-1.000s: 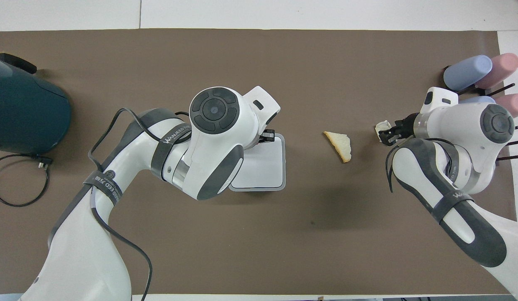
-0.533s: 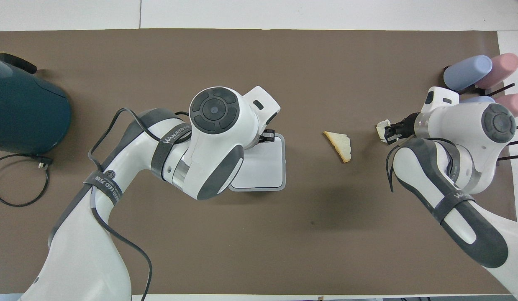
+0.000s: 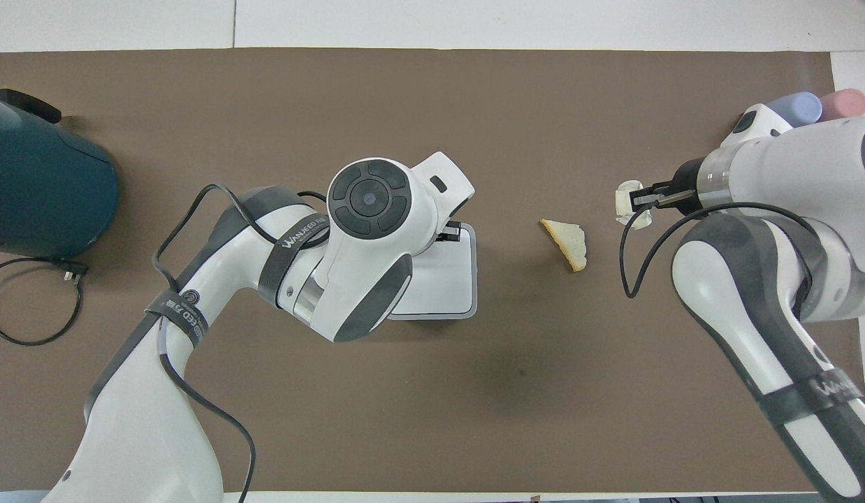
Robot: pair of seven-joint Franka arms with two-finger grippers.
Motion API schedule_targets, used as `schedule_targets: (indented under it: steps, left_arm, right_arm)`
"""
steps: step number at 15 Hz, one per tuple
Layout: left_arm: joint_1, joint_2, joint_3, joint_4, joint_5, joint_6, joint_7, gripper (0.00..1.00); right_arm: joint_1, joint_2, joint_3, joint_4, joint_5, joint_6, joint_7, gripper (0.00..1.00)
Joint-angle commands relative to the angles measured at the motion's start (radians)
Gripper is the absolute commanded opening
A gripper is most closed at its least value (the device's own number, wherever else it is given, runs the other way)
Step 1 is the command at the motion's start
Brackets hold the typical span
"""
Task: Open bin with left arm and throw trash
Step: 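Lift the bin lid open with the left gripper while the right gripper grasps paper, then drop the paper into the bin with the right gripper while the left gripper reaches sponge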
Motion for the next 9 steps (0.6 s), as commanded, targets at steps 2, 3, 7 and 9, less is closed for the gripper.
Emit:
schedule_targets:
  steps: [2, 3, 7, 9]
  left_arm:
    - [0.017, -0.078, 0.019, -0.043, 0.007, -0.082, 0.029, 0.0]
    - [0.031, -0.1, 0.016, -0.043, 0.003, -0.11, 0.041, 0.0]
    - [0.064, -0.169, 0.019, -0.031, -0.015, -0.208, 0.093, 0.0]
    - [0.109, -0.199, 0.02, -0.034, -0.02, -0.251, 0.156, 0.0]
  right_arm:
    - [-0.009, -0.097, 0.031, -0.006, 0.02, -0.091, 0.091, 0.0]
    - [-0.009, -0.117, 0.032, -0.006, 0.02, -0.107, 0.117, 0.0]
    - [-0.007, -0.16, 0.036, -0.006, 0.02, -0.142, 0.183, 0.0]
    - [0.005, -0.165, 0.085, -0.016, 0.022, -0.122, 0.288, 0.0]
